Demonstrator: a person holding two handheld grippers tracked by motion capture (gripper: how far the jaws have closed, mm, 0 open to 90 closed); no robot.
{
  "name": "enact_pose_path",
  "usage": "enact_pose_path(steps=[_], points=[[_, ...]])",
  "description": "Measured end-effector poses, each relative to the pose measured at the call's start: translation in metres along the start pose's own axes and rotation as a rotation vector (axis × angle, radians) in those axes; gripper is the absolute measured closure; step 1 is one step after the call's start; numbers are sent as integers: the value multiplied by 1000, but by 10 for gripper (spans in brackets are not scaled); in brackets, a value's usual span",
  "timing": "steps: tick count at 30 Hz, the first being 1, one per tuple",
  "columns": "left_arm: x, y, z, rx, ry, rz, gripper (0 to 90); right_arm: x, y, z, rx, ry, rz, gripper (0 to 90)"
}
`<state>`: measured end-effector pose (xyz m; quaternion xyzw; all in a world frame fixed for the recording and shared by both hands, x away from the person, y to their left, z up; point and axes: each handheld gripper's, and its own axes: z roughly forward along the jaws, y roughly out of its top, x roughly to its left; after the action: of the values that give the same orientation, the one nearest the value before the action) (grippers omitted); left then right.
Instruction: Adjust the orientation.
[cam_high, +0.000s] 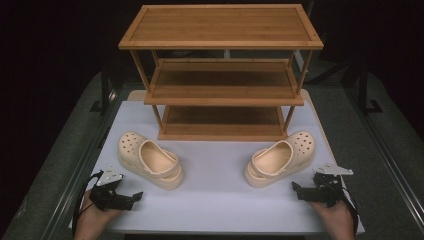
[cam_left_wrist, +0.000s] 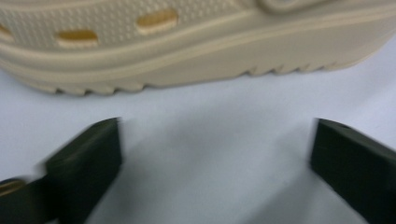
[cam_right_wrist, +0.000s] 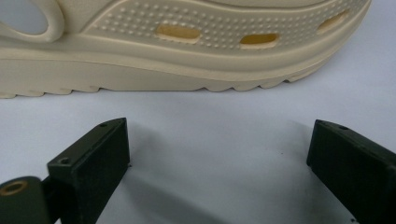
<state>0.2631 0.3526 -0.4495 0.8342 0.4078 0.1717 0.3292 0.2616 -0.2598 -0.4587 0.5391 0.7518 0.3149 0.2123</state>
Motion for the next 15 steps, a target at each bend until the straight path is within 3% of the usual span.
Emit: enact_pose_path(steps=[15], points=[[2, -1, 0, -8, 7, -15, 0, 0, 0, 0, 2, 2, 1, 50]])
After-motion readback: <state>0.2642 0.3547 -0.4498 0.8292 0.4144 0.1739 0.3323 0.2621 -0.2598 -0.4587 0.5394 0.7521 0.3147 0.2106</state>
